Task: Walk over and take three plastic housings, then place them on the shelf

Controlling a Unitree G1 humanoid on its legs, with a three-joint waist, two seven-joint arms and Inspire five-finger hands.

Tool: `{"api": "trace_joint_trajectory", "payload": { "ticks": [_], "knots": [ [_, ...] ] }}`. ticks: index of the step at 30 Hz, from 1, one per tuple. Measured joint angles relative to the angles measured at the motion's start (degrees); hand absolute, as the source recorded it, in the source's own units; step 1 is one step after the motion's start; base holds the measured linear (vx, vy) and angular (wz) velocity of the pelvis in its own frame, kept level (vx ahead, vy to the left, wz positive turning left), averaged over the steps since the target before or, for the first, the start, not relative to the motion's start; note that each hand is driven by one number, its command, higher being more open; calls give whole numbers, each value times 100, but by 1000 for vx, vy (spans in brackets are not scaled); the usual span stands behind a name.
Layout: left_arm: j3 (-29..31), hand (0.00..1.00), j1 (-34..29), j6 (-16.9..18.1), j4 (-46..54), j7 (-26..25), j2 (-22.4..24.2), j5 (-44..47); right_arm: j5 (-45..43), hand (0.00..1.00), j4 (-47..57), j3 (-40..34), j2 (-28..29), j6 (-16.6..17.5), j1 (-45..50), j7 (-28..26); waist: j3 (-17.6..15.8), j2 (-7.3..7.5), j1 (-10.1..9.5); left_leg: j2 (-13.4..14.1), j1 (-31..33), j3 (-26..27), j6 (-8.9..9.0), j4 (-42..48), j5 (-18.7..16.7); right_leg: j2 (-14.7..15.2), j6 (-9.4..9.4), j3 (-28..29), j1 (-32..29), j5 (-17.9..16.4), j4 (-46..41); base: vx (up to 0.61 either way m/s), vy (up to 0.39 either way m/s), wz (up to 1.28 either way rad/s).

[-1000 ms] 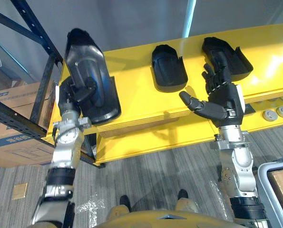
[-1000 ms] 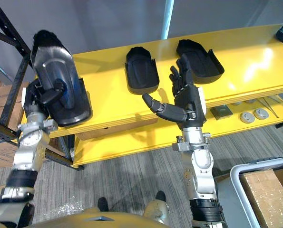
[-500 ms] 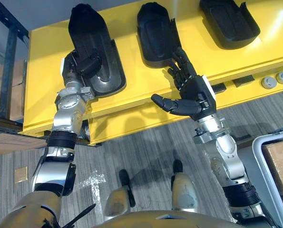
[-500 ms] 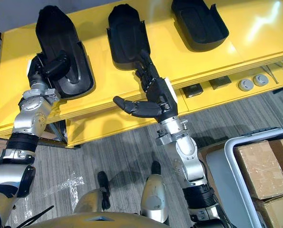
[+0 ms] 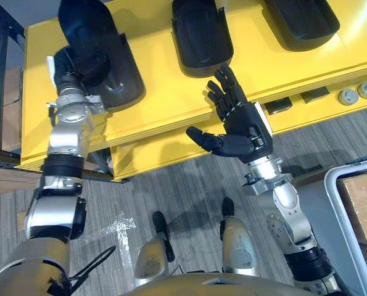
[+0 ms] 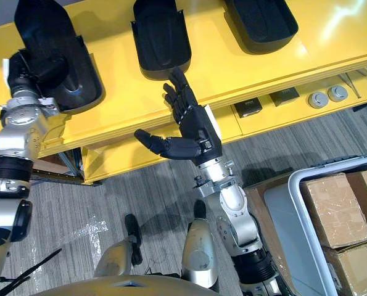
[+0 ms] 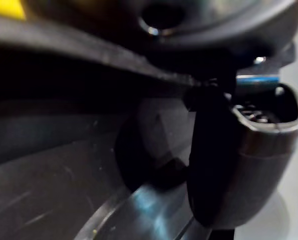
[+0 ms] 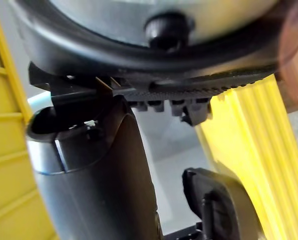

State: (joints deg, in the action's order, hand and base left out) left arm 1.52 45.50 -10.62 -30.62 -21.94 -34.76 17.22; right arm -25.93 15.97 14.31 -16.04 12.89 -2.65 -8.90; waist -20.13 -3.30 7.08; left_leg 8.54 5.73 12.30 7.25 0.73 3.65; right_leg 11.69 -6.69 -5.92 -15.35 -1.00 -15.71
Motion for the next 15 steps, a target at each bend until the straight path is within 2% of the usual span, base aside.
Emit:
{"api": "trace_joint_trajectory", "payload": {
  "ticks": [5,15],
  "knots": [
    [179,100,18,-258,-384,55,-214,-83,-29,100,73,71,2,0,126,68,-4,-9,40,0,-9,19,0,0,1,0,0,5,-1,2,-7,0,0,0],
    [201,100,54,-201,-474,224,-229,-77,-30,100,75,218,-92,0,242,78,-12,-25,53,-1,-46,40,-6,31,9,0,-13,37,20,11,-34,0,0,0]
  ]
}}
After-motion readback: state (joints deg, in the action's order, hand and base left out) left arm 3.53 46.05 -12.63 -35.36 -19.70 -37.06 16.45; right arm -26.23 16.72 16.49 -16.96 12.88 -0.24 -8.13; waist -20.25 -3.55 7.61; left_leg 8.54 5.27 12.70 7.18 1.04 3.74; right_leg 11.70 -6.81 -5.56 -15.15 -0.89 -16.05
